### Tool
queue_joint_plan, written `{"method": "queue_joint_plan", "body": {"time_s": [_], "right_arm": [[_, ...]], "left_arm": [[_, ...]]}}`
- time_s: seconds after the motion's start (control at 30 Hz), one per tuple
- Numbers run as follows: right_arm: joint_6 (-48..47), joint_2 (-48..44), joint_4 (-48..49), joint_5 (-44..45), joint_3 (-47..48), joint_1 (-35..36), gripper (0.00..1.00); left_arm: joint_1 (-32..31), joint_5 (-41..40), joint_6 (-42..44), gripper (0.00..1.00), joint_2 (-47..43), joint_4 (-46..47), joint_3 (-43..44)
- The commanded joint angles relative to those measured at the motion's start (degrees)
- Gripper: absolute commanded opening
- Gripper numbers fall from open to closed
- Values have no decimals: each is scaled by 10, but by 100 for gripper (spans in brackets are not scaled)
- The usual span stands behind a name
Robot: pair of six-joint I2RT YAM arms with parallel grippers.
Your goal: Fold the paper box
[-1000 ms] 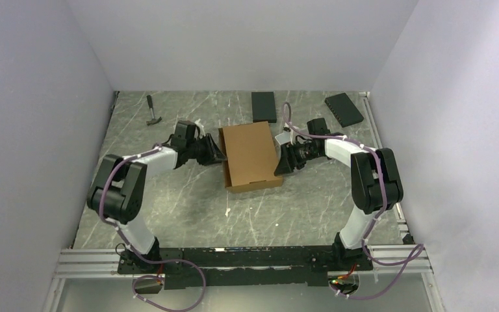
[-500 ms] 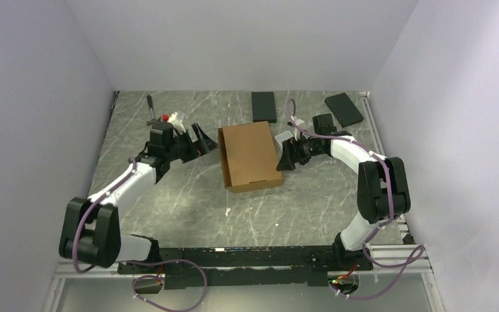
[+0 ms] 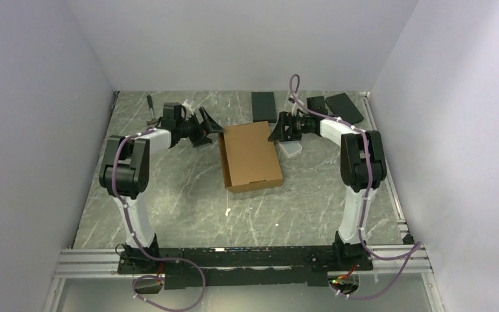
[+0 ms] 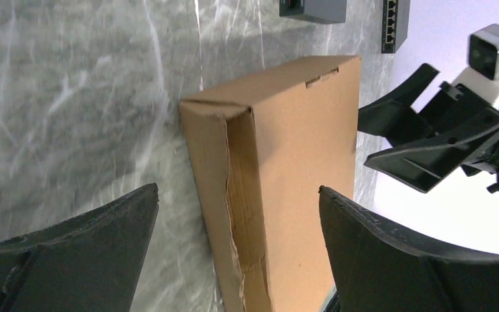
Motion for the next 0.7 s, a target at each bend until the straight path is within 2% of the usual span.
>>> {"method": "queue_joint_plan", "body": {"time_s": [0.0, 0.17, 0.47, 0.57, 0.67], "right_arm": [[60, 36, 31, -26, 49, 1, 74], [55, 63, 22, -34, 69, 8, 65], [26, 75, -4, -19, 81, 29, 59], [19, 78, -11, -18, 83, 36, 57], [12, 81, -18, -16, 85, 41, 54]], "left_arm": [[-1, 36, -6, 95, 44, 11, 62], [-1, 47, -10, 79, 91, -10, 107], [-24, 32, 25, 68, 132, -88, 184], [-33, 19, 45, 57, 142, -133, 215], [-42, 9, 58, 38, 143, -161, 224]]}}
